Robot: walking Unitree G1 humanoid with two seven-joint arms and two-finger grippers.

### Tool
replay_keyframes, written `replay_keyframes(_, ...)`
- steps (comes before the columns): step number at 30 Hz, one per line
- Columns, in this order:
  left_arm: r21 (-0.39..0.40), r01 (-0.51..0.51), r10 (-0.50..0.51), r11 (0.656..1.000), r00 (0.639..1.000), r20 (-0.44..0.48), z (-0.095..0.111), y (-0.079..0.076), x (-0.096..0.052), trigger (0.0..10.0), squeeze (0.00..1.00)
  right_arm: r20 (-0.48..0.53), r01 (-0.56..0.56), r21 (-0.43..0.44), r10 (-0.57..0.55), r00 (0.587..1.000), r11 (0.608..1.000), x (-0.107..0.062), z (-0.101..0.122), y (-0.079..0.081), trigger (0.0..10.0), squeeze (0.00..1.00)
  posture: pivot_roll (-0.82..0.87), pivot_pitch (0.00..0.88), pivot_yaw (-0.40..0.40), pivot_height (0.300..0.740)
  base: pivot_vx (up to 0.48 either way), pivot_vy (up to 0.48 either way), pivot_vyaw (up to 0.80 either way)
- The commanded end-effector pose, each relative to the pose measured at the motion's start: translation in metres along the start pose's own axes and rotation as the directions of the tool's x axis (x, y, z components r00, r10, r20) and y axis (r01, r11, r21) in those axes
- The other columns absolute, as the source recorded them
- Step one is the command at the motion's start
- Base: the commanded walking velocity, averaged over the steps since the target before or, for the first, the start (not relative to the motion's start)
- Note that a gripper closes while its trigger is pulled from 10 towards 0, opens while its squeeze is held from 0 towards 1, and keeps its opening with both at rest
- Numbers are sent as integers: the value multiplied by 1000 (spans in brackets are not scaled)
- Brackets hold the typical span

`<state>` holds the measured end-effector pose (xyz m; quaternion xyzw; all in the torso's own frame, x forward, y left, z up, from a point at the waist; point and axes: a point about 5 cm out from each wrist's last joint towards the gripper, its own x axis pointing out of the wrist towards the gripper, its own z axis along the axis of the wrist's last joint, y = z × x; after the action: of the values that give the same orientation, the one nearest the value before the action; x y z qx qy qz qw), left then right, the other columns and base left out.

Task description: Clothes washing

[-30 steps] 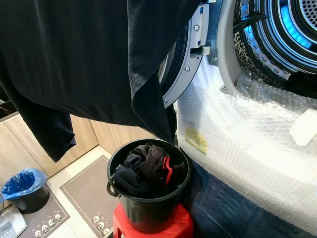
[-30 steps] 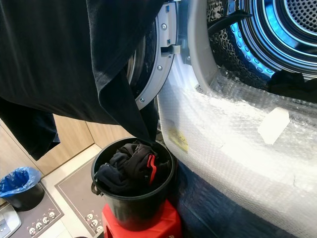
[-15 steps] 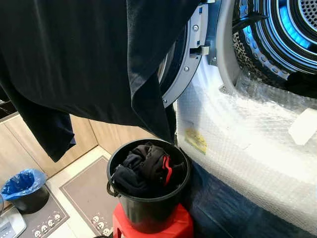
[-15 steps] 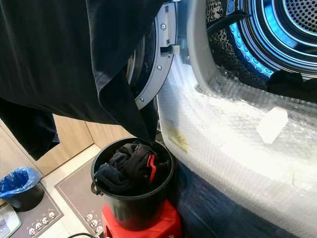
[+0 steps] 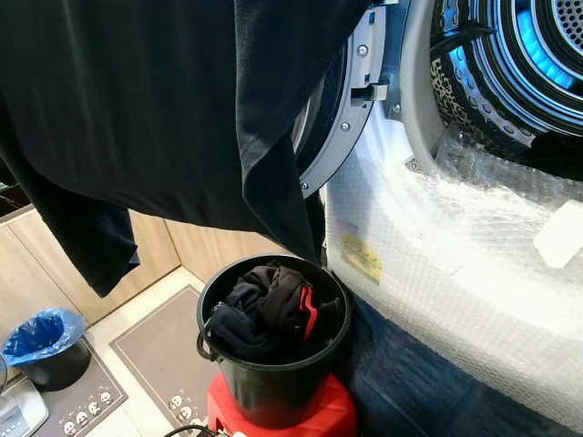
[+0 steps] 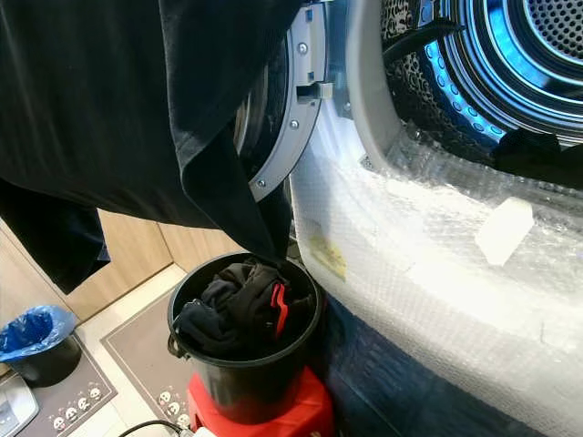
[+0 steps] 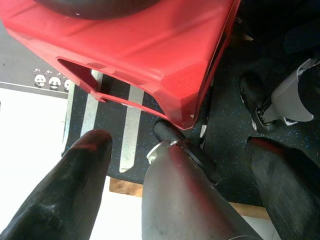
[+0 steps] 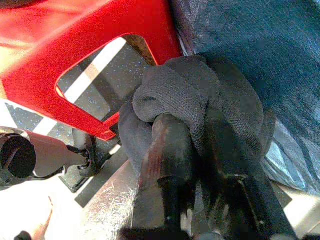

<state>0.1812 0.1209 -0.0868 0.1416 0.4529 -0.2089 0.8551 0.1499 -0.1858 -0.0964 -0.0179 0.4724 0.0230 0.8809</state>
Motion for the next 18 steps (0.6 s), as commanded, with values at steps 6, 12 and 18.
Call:
replay_keyframes(6,6,-13,13,1000,1000,-14,-2,4,-1,10000,0,-3,-7,-15,7,1000,1000,1,2,3,10000,0,-158,0,59,740,0,0,0)
replay_keyframes(12,7,-19,20,1000,1000,-19,-4,5,-1,10000,0,-6,-6,-7,6,1000,1000,1,0,4,10000,0,-152,0,59,740,0,0,0)
replay_keyframes(18,8,-26,26,1000,999,-21,-6,5,-1,10000,0,-9,-6,10,6,1000,1000,0,-2,5,10000,0,-141,0,59,740,0,0,0)
